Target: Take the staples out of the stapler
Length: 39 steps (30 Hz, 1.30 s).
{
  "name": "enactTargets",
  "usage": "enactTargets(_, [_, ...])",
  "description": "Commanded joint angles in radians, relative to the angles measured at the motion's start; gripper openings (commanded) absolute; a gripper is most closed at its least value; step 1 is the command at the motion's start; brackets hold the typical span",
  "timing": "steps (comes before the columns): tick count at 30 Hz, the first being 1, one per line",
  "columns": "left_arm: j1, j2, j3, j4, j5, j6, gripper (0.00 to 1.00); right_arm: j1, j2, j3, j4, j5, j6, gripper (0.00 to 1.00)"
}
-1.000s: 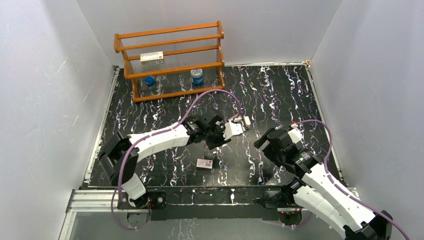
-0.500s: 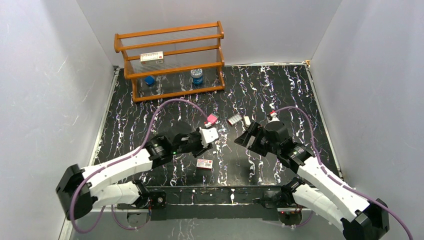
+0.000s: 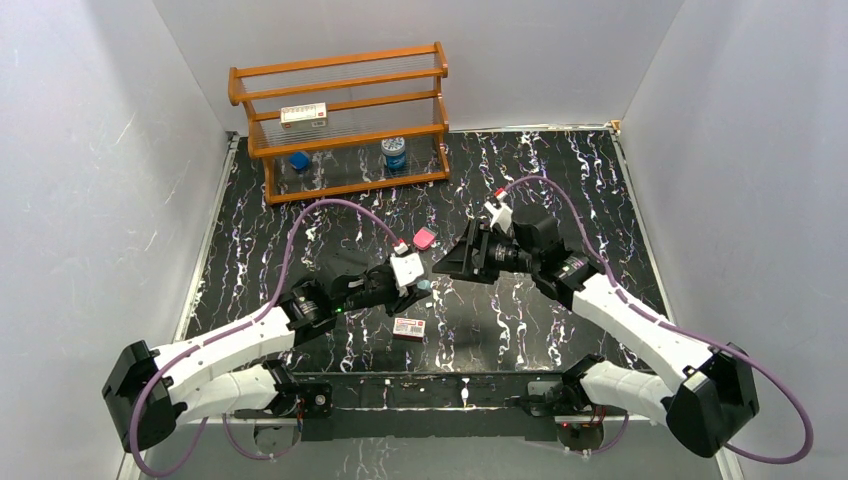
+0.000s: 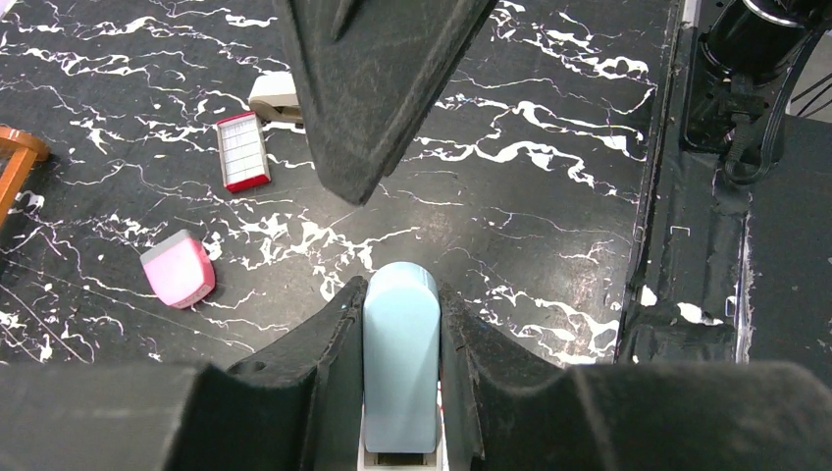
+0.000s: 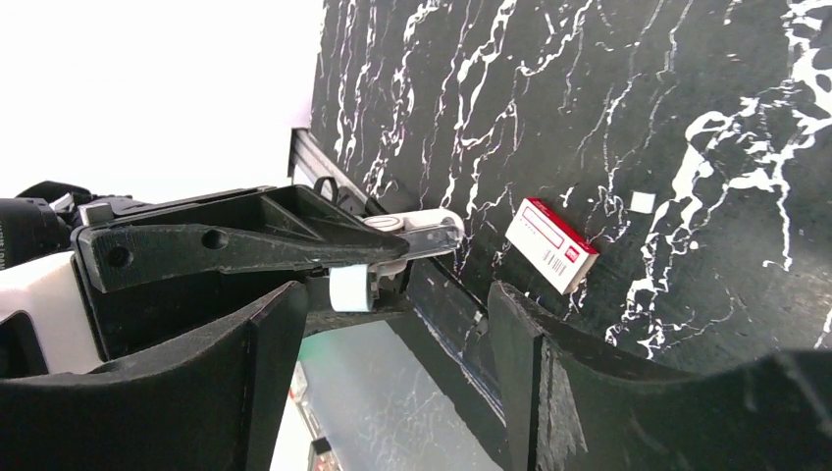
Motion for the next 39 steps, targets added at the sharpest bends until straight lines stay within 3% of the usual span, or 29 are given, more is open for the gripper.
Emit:
enactTargets(1, [0.003, 0.001, 0.001, 0.064, 0.024, -0.014, 0.00, 0.011, 0.034, 0.066, 0.056, -0.094, -0.027, 0.76])
enactTargets(10, [0.003, -0.003, -0.006, 0.069, 0.022, -0.022, 0.00, 0.032, 0.053, 0.070, 0.023, -0.073, -0.015, 0.70])
enactTargets(15, [0.003, -0.006, -0.011, 0.076, 0.027, -0.025, 0.00, 0.092, 0.095, 0.181, -0.140, 0.043, -0.076, 0.68])
enactTargets(22, [0.003, -0.008, -0.002, 0.066, 0.032, -0.023, 0.00, 0.105, 0.109, 0.146, -0.063, 0.012, -0.032, 0.66])
enactTargets(30, [0.003, -0.008, -0.007, 0.075, 0.035, -0.024, 0.00, 0.106, 0.110, 0.111, -0.009, -0.021, -0.004, 0.50])
enactTargets(39, [0.003, -0.002, -0.009, 0.086, 0.035, -0.027, 0.00, 0.105, 0.132, 0.105, 0.012, -0.053, 0.008, 0.43])
